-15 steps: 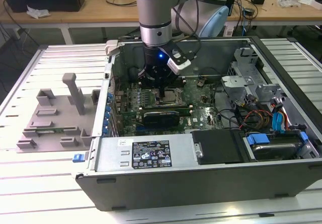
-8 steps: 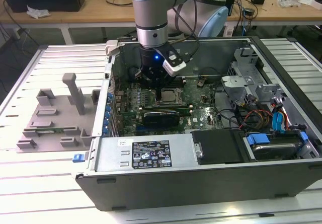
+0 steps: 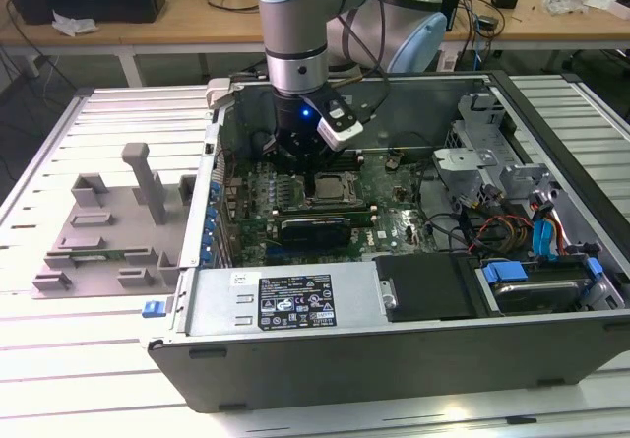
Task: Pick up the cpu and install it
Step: 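Close the cpu cover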
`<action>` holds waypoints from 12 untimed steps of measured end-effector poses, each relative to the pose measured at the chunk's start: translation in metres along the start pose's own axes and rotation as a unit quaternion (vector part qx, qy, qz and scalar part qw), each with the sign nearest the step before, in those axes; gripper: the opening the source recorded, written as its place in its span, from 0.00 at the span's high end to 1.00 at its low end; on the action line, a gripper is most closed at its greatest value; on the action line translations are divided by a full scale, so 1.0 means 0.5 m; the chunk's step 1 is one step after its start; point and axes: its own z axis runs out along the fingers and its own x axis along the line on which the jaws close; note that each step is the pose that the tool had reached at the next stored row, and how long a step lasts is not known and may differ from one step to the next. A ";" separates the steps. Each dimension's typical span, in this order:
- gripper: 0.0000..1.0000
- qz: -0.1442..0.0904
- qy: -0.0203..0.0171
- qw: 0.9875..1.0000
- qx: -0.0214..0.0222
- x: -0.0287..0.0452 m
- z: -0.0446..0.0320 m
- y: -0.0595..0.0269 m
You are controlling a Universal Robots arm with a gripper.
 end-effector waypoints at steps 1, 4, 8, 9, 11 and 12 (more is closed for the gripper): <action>0.89 0.000 0.000 1.000 0.000 0.000 0.000 0.000; 0.89 0.000 0.000 1.000 0.000 -0.002 0.001 0.000; 0.89 0.000 0.000 1.000 0.000 -0.002 0.002 0.000; 0.89 0.000 0.000 1.000 0.000 -0.002 0.002 0.000; 0.89 0.000 0.000 1.000 0.000 -0.003 0.003 0.000; 0.89 0.000 0.000 1.000 0.000 -0.004 0.003 0.000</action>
